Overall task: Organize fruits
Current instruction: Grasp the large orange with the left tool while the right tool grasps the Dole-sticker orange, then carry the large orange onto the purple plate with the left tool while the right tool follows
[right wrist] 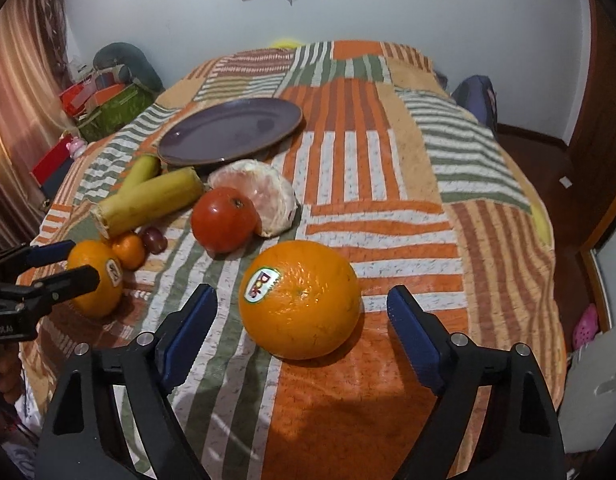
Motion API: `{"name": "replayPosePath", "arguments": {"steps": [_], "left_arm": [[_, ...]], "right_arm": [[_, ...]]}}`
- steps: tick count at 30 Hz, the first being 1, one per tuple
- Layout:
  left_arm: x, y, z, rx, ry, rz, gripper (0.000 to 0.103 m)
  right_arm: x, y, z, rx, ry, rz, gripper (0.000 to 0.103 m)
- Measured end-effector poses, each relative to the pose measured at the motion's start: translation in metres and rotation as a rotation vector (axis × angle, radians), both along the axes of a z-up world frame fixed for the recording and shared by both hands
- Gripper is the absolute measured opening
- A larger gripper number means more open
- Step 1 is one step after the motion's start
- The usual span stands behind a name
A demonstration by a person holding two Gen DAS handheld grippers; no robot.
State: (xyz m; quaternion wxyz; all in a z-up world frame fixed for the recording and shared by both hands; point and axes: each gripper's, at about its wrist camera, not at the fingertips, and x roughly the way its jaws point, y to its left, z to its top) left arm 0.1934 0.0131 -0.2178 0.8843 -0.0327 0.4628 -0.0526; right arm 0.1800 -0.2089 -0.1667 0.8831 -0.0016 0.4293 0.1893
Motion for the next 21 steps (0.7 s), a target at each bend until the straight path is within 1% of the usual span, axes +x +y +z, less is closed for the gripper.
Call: {"name": "replayPosePath", "arguments": {"steps": [2, 3, 6, 7, 9, 15, 18, 21], "left_arm": [[0.001, -0.001, -0.004, -0.016, 0.011, -0.009, 0.080], [0.002, -0.001, -0.006, -0.027, 0.016, -0.012, 0.077], [0.004, -0.001, -0.011, -0.066, 0.045, -0.028, 0.067], [0.004, -0.002, -0.013, -0.070, 0.050, -0.029, 0.066], [0.003, -0.003, -0.013, -0.061, 0.041, -0.030, 0.066], [0.003, -0.003, -0.011, -0.062, 0.047, -0.032, 0.065], [0.001, 0.000, -0.004, -0.075, 0.036, -0.020, 0.065], [-0.002, 0.003, 0.007, -0.071, 0.008, -0.007, 0.065]], "right_arm": [[0.004, 0.000, -0.005, 0.006, 0.020, 0.004, 0.078], [0.005, 0.001, -0.007, 0.008, 0.029, 0.007, 0.075], [0.009, 0.003, -0.012, 0.007, 0.049, 0.013, 0.073], [0.010, 0.004, -0.014, 0.006, 0.055, 0.017, 0.072], [0.012, 0.005, -0.016, 0.002, 0.065, 0.022, 0.068], [0.014, 0.004, -0.016, 0.009, 0.068, 0.012, 0.067], [0.012, 0.006, -0.014, -0.015, 0.057, 0.009, 0.067], [0.009, 0.007, -0.008, -0.006, 0.047, 0.013, 0.066]]}}
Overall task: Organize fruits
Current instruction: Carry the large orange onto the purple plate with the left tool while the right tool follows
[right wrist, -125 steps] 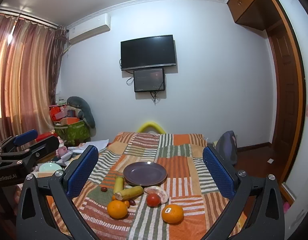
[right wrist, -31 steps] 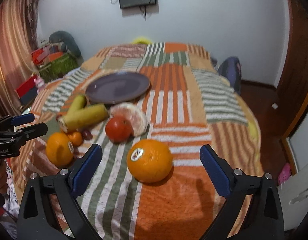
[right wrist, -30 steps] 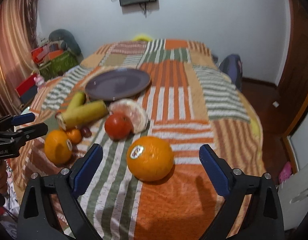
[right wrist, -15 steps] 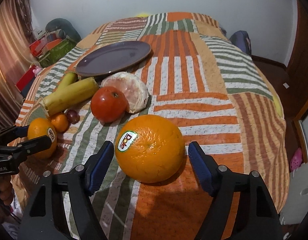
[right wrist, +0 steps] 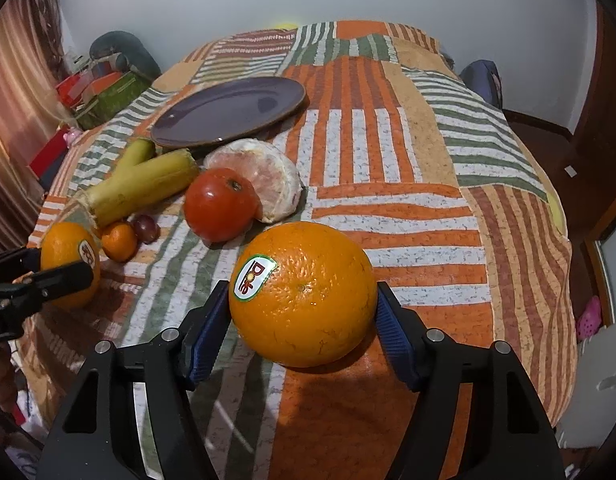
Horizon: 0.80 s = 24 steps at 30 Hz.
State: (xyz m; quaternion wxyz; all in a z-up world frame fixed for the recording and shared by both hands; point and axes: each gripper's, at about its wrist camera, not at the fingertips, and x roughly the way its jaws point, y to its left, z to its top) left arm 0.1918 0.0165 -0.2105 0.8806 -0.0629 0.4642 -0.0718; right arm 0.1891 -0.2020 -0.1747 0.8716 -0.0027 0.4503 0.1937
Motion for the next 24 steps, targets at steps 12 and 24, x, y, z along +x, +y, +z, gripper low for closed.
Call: {"name": "replayPosePath", "arguments": {"steps": [12, 24], "left_arm": [[-0.003, 0.023, 0.060, 0.003, -0.156, 0.075, 0.065], [0.019, 0.055, 0.105, 0.043, -0.291, 0.156, 0.065]], "right_arm": [[-0.004, 0.010, 0.055, 0.012, -0.163, 0.008, 0.066], [0.015, 0.034, 0.089, 0.046, -0.286, 0.031, 0.066]]}}
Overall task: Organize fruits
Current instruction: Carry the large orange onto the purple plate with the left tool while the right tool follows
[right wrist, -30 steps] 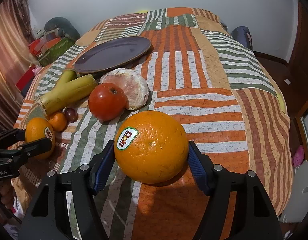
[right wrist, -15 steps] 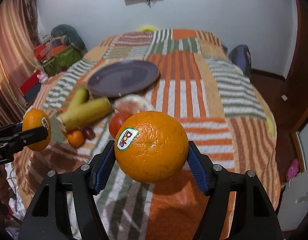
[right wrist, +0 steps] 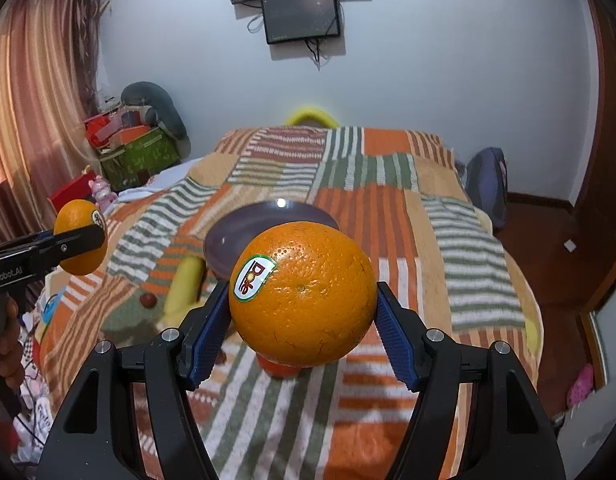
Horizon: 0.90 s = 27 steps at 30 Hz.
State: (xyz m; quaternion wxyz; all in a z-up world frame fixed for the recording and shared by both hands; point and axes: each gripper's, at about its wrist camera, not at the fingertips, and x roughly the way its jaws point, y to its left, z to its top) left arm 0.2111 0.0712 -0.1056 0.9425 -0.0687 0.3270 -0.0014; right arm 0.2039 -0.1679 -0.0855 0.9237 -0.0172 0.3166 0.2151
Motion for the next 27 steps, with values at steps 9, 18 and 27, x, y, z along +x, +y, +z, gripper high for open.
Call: {"name": "replayPosePath", "arguments": {"steps": [9, 18, 27], "left_arm": [[0.032, 0.009, 0.008, 0.021, -0.035, 0.001, 0.065], [0.077, 0.013, -0.002, 0.032, -0.024, 0.014, 0.065], [0.130, 0.022, -0.026, -0.001, 0.026, 0.008, 0.065]], "right_arm": [[0.031, 0.016, 0.012, -0.002, -0.061, 0.004, 0.066], [0.065, 0.030, 0.013, -0.026, -0.087, 0.010, 0.066], [0.102, 0.046, -0.012, -0.089, -0.068, 0.052, 0.066]]}}
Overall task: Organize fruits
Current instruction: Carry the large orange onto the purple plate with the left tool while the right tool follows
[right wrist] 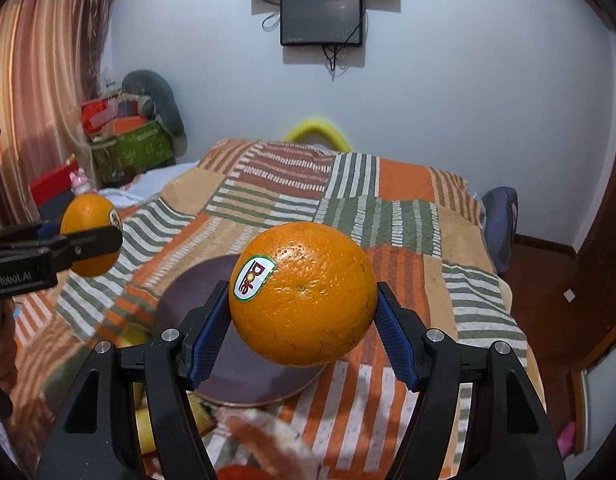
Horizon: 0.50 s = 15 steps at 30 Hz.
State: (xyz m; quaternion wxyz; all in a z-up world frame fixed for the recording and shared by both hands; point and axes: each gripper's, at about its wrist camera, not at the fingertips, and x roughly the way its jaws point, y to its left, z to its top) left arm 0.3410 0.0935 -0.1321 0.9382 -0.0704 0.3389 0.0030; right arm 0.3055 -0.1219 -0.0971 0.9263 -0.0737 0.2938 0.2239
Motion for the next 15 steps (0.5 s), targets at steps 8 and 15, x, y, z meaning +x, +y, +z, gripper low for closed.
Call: {"name": "replayPosePath", "arguments": {"steps": [8, 15], "left_arm": [[0.045, 0.001, -0.025, 0.028, 0.062, -0.013, 0.065], [0.076, -0.003, -0.051, 0.012, 0.151, -0.060, 0.065]], "right_arm": [[0.043, 0.012, -0.027, -0.014, 0.092, 0.011, 0.066], [0.069, 0.026, -0.048, -0.057, 0.143, 0.038, 0.066]]}}
